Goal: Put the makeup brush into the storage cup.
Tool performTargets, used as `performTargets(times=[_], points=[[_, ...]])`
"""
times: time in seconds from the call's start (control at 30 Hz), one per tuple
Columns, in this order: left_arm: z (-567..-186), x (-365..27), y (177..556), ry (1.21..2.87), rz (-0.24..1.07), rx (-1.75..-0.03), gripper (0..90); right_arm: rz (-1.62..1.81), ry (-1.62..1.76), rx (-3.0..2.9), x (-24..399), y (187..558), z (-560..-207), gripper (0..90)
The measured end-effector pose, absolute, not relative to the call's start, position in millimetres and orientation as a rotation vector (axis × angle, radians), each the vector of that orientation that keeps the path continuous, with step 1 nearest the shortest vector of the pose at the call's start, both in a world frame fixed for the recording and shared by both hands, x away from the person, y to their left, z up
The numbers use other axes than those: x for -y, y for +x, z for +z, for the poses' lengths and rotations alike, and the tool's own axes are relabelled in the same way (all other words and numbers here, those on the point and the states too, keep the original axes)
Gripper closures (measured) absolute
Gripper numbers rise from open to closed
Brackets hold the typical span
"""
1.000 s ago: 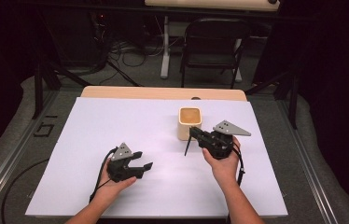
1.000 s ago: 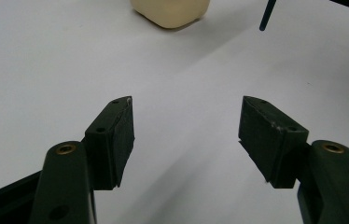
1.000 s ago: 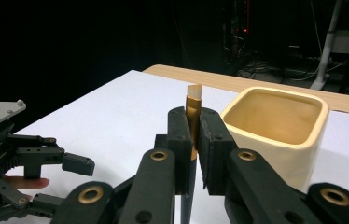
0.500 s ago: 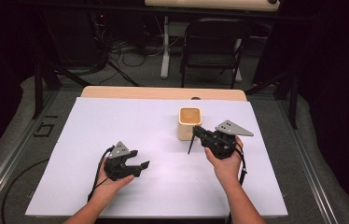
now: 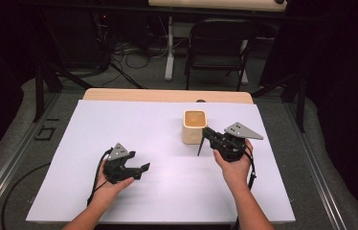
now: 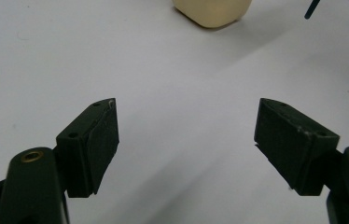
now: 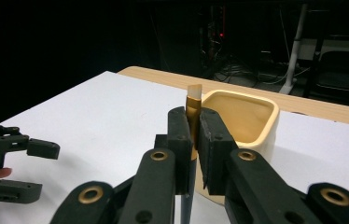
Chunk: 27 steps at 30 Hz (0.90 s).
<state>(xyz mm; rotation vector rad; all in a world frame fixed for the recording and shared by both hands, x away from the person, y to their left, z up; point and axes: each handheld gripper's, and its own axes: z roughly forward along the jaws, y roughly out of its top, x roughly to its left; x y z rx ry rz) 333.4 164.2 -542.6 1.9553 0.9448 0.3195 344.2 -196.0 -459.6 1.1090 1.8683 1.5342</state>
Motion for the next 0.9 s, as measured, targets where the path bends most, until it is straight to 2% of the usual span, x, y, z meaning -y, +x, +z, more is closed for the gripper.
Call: performTargets(times=[0.57,0.9], points=[[-539,-173,334,1.913,0.360,-0.977,20.8,1.449,1.135,-1.812,211,352,-447,84.1],[-538,-177,334,1.907,0.358,-0.975,20.8,1.364,1.156,-1.792,217,374,-443,84.0]])
